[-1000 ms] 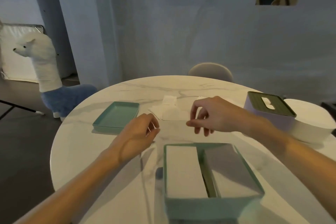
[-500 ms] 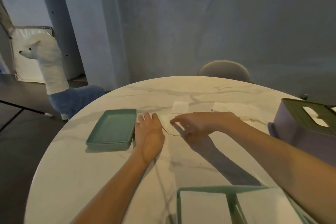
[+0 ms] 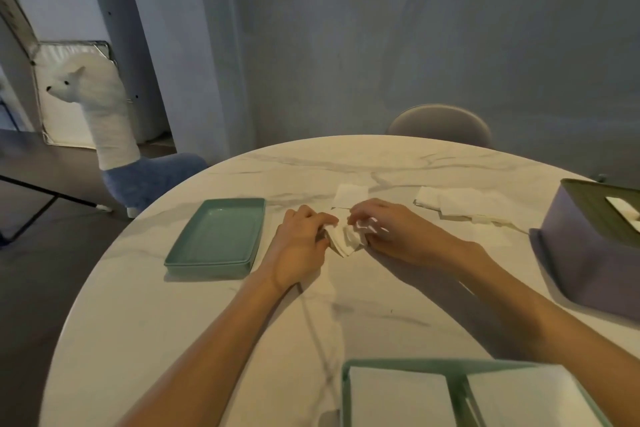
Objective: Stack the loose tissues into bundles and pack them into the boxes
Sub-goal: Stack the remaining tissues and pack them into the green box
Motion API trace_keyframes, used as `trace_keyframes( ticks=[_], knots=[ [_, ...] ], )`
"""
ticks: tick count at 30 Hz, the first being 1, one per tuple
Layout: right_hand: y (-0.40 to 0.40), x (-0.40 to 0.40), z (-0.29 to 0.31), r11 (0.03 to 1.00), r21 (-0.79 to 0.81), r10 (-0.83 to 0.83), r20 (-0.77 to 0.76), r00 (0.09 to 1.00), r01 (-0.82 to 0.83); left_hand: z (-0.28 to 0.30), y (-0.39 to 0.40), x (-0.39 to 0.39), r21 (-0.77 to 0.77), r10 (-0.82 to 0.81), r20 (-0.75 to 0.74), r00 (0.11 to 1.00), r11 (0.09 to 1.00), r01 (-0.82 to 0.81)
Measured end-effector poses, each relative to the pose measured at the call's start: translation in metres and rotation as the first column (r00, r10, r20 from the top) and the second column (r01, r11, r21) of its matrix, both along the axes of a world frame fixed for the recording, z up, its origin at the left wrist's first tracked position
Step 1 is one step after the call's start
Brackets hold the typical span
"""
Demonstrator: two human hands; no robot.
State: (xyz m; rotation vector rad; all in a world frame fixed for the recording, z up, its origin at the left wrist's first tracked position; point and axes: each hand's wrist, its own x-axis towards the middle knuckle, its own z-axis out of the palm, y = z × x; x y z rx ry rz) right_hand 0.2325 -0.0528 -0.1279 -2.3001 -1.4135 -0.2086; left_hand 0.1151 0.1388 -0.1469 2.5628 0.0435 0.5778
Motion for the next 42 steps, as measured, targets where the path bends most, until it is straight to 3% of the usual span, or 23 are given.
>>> trace_keyframes(
  ticks=[7, 10, 14, 20, 24, 28, 32, 33, 38, 40, 42],
  knots=[
    [-0.020, 0.015, 0.020, 0.996, -0.089, -0.030, -0.080, 0.996, 0.023, 0.000, 0.000, -0.002, 0.220, -0.073, 0.140, 0.987, 0.975, 0.041],
    [-0.023, 0.008, 0.031, 0.989, -0.144, -0.038, -0.094, 0.995, 0.024, 0.001, -0.001, 0.000, 0.209, -0.045, 0.159, 0.986, 0.978, 0.011],
    [-0.024, -0.008, 0.033, 0.967, -0.252, -0.094, -0.255, 0.962, 0.027, 0.007, -0.005, 0.001, -0.073, 0.000, 0.179, 0.984, 0.997, 0.014],
    [-0.004, -0.017, 0.029, 0.977, 0.172, -0.073, -0.300, 0.951, 0.129, 0.021, -0.018, -0.003, -0.468, 0.019, 0.248, 0.969, 0.878, 0.102],
    [-0.006, -0.021, 0.052, 0.956, 0.203, -0.099, -0.461, 0.882, 0.213, 0.027, -0.021, -0.004, -0.673, 0.048, 0.240, 0.970, 0.728, 0.131],
    [-0.007, -0.021, 0.053, 0.944, 0.212, -0.089, -0.576, 0.813, 0.254, 0.033, -0.029, -0.008, -0.854, 0.097, 0.246, 0.964, 0.492, 0.168],
    [-0.008, -0.021, 0.054, 0.918, 0.243, -0.095, -0.630, 0.771, 0.312, 0.030, -0.024, -0.005, -0.886, 0.189, 0.173, 0.967, 0.458, 0.069],
    [-0.009, -0.021, 0.055, 0.907, 0.255, -0.108, -0.629, 0.770, 0.335, 0.030, -0.023, -0.004, -0.913, 0.183, 0.155, 0.971, 0.402, 0.070],
    [-0.013, -0.016, 0.064, 0.840, 0.313, -0.184, -0.605, 0.775, 0.443, 0.040, -0.025, -0.008, -0.982, -0.003, 0.099, 0.995, -0.164, 0.098],
    [-0.015, -0.018, 0.071, 0.839, 0.322, -0.157, -0.627, 0.763, 0.438, 0.043, -0.027, -0.011, -0.950, -0.070, 0.123, 0.990, -0.296, 0.097],
    [-0.017, -0.019, 0.077, 0.857, 0.318, -0.128, -0.630, 0.766, 0.405, 0.045, -0.029, -0.013, -0.928, -0.073, 0.142, 0.987, -0.357, 0.107]
  ],
)
